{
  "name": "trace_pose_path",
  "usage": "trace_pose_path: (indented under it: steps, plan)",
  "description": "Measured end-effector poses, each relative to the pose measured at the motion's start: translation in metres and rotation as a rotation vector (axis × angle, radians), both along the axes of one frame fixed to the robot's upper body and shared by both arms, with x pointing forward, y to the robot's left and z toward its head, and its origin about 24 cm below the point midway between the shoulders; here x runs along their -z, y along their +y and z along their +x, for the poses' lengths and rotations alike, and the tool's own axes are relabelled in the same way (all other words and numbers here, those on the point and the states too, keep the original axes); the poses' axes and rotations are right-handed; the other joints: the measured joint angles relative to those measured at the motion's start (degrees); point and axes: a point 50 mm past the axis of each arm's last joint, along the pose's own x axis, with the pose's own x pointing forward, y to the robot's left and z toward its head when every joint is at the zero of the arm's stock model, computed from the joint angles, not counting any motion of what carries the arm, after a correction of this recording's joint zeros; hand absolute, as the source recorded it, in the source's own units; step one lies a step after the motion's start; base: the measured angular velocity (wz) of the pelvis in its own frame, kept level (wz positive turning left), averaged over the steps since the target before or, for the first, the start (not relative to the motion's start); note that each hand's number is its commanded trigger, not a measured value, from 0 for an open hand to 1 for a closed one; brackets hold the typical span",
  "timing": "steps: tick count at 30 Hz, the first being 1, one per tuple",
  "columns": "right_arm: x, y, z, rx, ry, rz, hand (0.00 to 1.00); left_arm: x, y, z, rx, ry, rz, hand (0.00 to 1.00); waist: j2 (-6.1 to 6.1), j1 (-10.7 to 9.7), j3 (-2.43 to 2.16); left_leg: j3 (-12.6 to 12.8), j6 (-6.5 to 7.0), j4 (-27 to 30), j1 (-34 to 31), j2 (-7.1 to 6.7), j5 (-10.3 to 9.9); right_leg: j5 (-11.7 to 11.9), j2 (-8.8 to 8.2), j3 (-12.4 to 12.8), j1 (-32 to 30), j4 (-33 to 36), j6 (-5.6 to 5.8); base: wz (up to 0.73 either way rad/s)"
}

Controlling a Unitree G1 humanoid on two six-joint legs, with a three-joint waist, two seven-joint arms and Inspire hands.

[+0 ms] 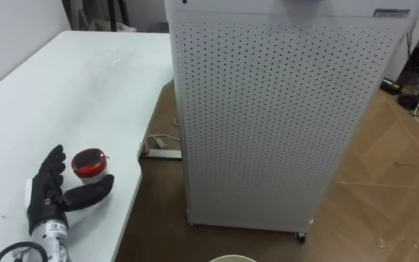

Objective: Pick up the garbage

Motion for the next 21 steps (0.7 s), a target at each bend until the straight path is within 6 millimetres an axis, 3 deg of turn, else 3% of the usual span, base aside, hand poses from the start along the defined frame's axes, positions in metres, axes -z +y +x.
trace_pose_path:
  steps: [6,13,14,17,21]
  plan:
    - [0.0,0.0,-0.001,0.003,0.002,0.0,1.0,-0.001,0.004,0.002,-0.026,0.005,0.002,1.0,0.59,-0.63,0.12,0.02,0.06,-0.5,-0.06,-0.1,0.04,0.34,-0.03,-0.03,-0.01,-0.68,0.09,0.0]
    - [0.0,0.001,-0.001,0.009,0.0,0.008,1.0,-0.002,0.003,0.005,-0.046,-0.005,-0.05,1.0,0.41,-1.62,0.24,0.12,0.55,-1.99,0.66,-0.39,0.38,0.3,-0.39,-0.13,0.05,-0.76,0.16,0.0]
    - [0.0,0.001,-0.001,0.001,0.002,0.007,1.0,-0.002,0.002,0.005,-0.049,-0.005,-0.06,1.0,-0.05,-1.75,0.53,0.13,0.65,-2.0,0.72,-0.56,0.45,0.25,-0.75,-0.19,0.09,-0.7,0.24,0.0]
    - [0.0,0.001,-0.001,0.001,0.003,0.009,1.0,-0.002,-0.005,0.01,-0.036,-0.009,-0.076,1.0,-0.18,-1.75,0.66,0.18,0.92,-2.03,0.6,-0.97,0.61,0.3,-0.88,-0.21,0.05,-0.77,0.62,0.03]
    - [0.0,0.003,0.0,-0.01,0.0,0.013,1.0,-0.005,-0.008,0.012,-0.015,-0.022,-0.08,1.0,-0.01,-1.91,0.55,0.5,1.26,-2.02,-0.07,-1.1,0.8,0.76,-0.97,-0.18,0.01,-1.8,1.14,0.05]
